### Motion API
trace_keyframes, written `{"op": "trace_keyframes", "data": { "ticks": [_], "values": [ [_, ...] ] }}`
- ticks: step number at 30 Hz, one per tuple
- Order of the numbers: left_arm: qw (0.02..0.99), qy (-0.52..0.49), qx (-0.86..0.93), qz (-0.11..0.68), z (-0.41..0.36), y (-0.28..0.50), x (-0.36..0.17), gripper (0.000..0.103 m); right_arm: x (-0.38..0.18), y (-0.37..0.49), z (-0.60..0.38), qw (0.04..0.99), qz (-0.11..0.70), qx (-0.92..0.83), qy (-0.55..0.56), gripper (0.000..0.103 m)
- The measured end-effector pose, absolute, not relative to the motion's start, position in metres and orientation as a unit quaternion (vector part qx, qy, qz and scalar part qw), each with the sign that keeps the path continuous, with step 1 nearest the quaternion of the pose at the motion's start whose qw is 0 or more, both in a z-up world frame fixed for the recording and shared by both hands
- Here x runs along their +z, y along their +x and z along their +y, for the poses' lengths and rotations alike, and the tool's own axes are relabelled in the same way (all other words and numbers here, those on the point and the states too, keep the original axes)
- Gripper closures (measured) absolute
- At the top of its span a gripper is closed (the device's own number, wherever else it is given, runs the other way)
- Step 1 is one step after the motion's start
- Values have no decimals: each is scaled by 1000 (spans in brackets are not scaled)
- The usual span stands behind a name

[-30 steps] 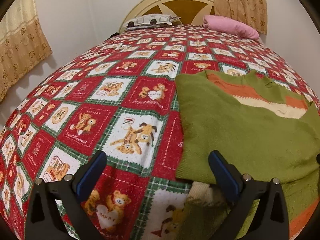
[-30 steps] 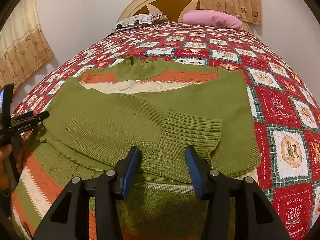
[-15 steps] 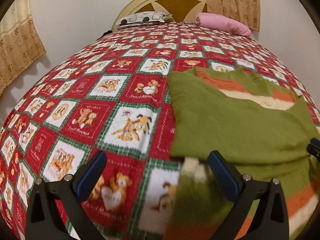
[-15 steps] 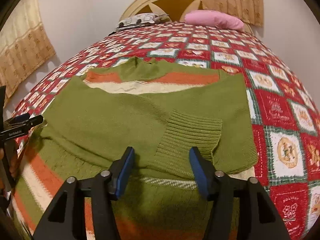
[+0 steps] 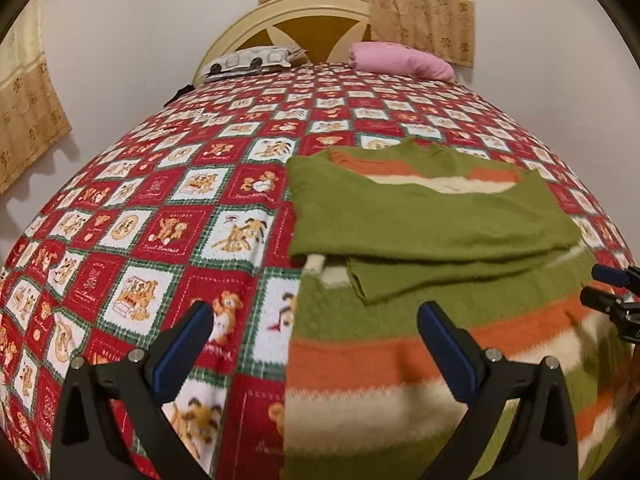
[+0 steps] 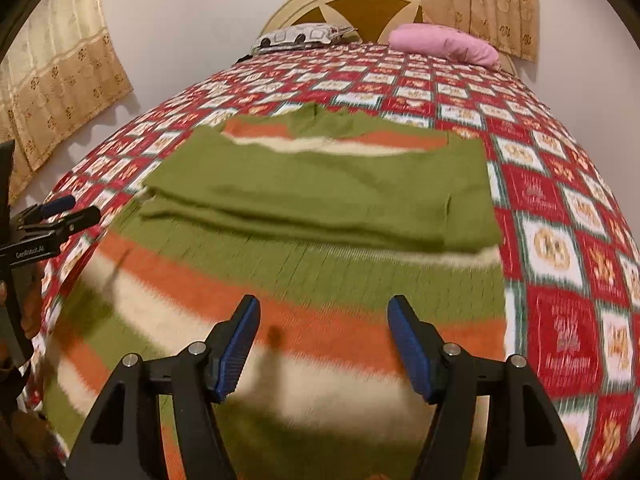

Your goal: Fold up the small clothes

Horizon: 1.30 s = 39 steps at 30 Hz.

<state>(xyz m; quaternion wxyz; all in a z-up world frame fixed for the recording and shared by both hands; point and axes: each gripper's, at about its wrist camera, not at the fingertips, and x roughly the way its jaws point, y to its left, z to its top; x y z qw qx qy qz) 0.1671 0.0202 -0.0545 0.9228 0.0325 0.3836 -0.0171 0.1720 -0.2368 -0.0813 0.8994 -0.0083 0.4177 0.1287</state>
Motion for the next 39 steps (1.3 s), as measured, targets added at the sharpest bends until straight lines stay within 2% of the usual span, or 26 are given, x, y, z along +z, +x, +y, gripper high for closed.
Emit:
{"op": "trace_keyframes", "data": {
  "ticks": [16, 31, 34, 39],
  "values": [
    [915, 35, -55, 399, 13, 93, -63, 0, -93, 82, -228, 882, 450, 143, -9, 34],
    [904, 18, -51, 424, 35, 39, -79, 0, -102, 46, -228, 884, 448, 133, -11, 31],
    [902, 6, -53, 429, 41, 27, -81, 4, -103, 41, -226, 887, 443, 129, -14, 30],
    [893, -19, -63, 446, 51, 3, -88, 16, -106, 33, -223, 893, 431, 125, -22, 27]
  ]
}}
